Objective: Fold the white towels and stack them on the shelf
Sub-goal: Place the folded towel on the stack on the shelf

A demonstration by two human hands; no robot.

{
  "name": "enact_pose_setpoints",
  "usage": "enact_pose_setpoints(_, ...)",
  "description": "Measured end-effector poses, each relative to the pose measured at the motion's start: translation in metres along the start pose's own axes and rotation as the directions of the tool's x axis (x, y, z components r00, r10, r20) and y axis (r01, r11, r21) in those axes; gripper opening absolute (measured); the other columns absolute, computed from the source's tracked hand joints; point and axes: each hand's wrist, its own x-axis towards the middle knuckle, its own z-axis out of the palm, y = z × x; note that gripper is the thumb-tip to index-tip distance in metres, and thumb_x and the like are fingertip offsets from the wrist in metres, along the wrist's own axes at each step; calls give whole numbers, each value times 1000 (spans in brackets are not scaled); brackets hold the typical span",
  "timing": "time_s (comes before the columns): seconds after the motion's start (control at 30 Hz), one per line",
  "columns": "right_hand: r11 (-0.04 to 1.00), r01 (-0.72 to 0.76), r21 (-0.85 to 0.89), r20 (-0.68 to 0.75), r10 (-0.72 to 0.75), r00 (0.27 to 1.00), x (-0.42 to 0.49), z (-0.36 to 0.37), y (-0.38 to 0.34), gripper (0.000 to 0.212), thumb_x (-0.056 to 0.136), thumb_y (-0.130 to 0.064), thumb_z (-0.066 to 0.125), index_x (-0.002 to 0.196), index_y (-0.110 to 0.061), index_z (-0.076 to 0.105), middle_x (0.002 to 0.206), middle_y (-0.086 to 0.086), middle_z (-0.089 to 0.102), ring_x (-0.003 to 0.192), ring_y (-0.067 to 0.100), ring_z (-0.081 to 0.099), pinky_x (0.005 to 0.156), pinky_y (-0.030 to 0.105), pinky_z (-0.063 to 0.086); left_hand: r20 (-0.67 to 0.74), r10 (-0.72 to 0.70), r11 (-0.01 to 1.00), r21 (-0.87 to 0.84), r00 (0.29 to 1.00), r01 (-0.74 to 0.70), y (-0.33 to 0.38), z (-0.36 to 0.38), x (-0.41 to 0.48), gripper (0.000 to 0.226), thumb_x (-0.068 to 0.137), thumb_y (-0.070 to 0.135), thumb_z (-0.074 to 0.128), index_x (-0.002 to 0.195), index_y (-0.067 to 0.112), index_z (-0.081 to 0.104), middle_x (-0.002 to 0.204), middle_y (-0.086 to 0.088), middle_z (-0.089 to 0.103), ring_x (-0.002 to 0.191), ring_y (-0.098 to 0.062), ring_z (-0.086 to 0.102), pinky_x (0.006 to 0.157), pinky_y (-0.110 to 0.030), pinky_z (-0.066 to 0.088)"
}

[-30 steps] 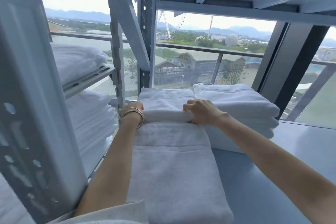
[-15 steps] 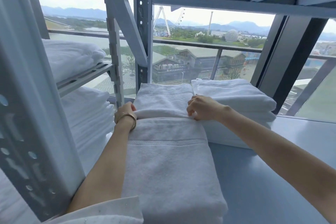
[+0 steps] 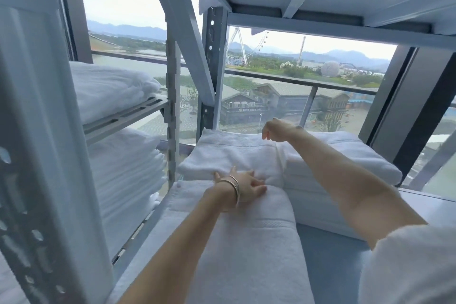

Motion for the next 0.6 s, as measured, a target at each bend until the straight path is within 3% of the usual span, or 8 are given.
enact_pose_setpoints(0.07,1000,-25,-2,22,25,999,20,8,3,47,85,7,37,109,-20,67,113,4,63,95,22,63,85,35,52,48,-47,998,38,998,45,-1,10,1,44,96,56,22,137,47,36,156,16,7,144,-28,-5,103,-70,-5)
enact_pose_setpoints(0.17,998,-59,4,39,59,998,40,14,-1,50,89,5,35,123,-23,58,129,6,54,110,24,57,88,34,47,88,-30,999,-27,996,32,-6,6,0,45,97,54,20,138,45,36,156,16,10,144,-27,-5,103,-70,-6)
enact_pose_setpoints(0.23,997,-82,5,55,82,995,52,19,-3,50,92,1,37,135,-23,47,138,6,47,120,25,50,93,34,43,36,-43,995,-84,998,46,-9,1,0,45,99,50,23,137,37,42,151,7,30,142,-26,15,109,-64,5)
enact_pose_setpoints(0.33,994,-105,19,122,102,987,71,32,3,53,94,-19,48,143,-22,29,145,9,39,127,26,44,103,38,37,-181,-132,966,-246,975,85,-15,-5,-2,39,100,39,28,129,29,52,133,-6,53,127,-27,43,109,-46,26)
enact_pose_setpoints(0.4,994,-109,30,166,103,981,85,43,6,59,94,-33,50,144,-18,25,147,12,35,131,28,39,107,43,32,-231,-232,970,-128,945,207,-24,-7,-5,38,100,39,25,130,33,49,136,-4,47,127,-29,38,106,-47,25)
enact_pose_setpoints(0.47,990,-140,6,213,136,968,90,51,4,58,95,-44,45,142,-14,31,148,11,35,132,28,38,109,43,30,-217,-323,945,-34,921,324,-36,-5,-7,38,100,41,23,130,38,46,140,-3,39,130,-31,29,104,-52,22)
enact_pose_setpoints(0.53,993,-117,-30,243,121,963,90,51,-2,50,97,-42,42,132,-7,45,140,13,44,126,27,44,104,36,34,-190,-354,935,-73,916,347,-47,0,-6,35,100,39,25,129,43,43,144,-2,32,136,-34,17,105,-62,15)
enact_pose_setpoints(0.6,995,-99,-2,168,98,981,95,47,-3,36,95,-28,49,120,-4,54,129,15,53,116,27,51,92,30,39,-185,-345,938,-92,920,333,-51,4,-5,37,99,32,30,131,47,39,148,0,25,140,-36,5,102,-72,5)
